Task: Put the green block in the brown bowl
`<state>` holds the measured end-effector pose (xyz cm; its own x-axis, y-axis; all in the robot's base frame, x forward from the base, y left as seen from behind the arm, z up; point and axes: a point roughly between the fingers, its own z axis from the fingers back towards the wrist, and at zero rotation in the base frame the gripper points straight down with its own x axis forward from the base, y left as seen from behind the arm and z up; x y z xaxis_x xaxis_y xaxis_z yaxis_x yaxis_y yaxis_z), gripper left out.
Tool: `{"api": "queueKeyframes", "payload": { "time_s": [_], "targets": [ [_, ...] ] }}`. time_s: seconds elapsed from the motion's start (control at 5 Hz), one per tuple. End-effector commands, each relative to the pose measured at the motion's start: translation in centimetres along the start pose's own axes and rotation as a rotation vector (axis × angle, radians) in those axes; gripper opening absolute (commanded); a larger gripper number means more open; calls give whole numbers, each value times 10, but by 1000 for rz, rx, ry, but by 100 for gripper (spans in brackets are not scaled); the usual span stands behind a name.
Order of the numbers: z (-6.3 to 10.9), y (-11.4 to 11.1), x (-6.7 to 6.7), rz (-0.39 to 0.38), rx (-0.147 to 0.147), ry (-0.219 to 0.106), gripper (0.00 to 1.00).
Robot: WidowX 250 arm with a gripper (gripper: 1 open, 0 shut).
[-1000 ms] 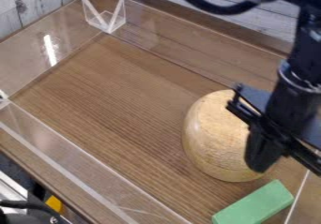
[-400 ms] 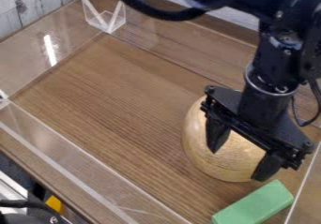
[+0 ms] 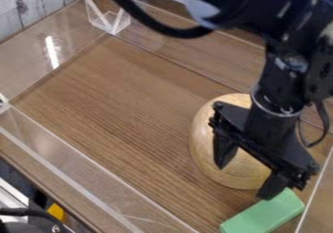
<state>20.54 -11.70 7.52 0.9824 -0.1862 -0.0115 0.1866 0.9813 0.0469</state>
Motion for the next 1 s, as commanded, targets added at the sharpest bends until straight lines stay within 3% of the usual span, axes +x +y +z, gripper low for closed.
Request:
{"api": "queueKeyframes", "payload": {
  "time_s": [0.0, 0.2, 0.4, 0.6, 0.8],
  "targets": [
    [-14, -14, 2, -106, -8, -31, 100],
    [-17, -18, 3, -161, -7, -42, 0],
    [-16, -19, 4, -198, -9, -48, 100],
    [-16, -21, 9, -177, -12, -52, 0],
    [-18, -22, 16, -155, -14, -60, 100]
  ]
}}
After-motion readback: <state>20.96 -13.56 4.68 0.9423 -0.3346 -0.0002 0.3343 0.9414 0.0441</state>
